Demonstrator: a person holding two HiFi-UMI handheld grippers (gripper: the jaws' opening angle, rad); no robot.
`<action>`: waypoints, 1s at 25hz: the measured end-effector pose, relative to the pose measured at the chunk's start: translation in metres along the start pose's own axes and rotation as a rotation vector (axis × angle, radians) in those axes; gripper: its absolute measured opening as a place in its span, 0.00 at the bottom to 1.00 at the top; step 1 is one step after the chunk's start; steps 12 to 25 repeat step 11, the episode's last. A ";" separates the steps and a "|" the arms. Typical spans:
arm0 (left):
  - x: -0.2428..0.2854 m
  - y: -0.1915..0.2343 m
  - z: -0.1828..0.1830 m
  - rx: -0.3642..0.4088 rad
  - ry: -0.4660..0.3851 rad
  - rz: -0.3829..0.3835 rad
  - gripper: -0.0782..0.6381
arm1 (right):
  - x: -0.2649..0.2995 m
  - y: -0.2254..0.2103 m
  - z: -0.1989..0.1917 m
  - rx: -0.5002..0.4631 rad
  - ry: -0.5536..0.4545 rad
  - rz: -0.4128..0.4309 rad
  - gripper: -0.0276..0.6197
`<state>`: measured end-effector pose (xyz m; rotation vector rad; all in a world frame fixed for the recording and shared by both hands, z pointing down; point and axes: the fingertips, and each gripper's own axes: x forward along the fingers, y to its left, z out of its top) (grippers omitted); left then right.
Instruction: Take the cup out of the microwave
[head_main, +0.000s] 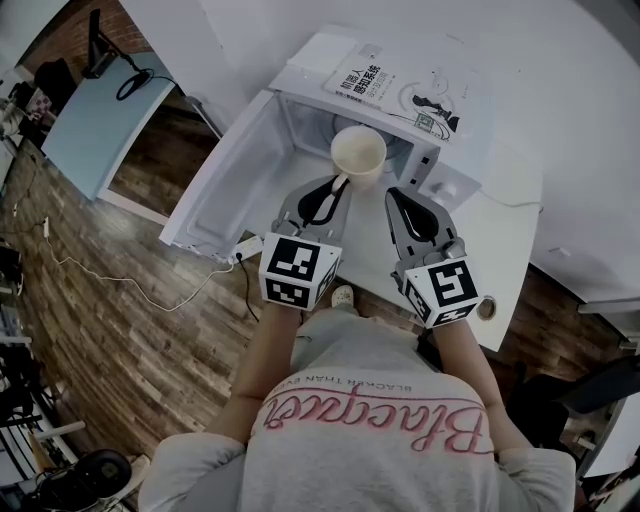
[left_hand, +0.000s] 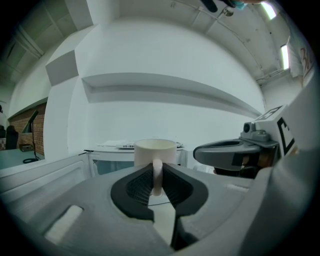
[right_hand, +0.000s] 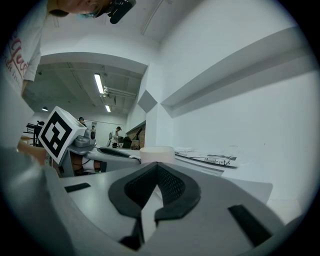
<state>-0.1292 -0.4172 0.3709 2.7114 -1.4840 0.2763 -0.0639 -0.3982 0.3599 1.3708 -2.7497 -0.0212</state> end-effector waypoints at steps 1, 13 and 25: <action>0.001 0.000 0.000 0.004 0.001 -0.001 0.17 | 0.001 -0.001 0.000 0.001 0.000 0.001 0.06; 0.008 -0.004 0.002 0.009 -0.001 -0.005 0.17 | 0.004 -0.008 0.000 0.013 -0.007 -0.002 0.06; 0.008 -0.004 0.002 0.009 -0.001 -0.005 0.17 | 0.004 -0.008 0.000 0.013 -0.007 -0.002 0.06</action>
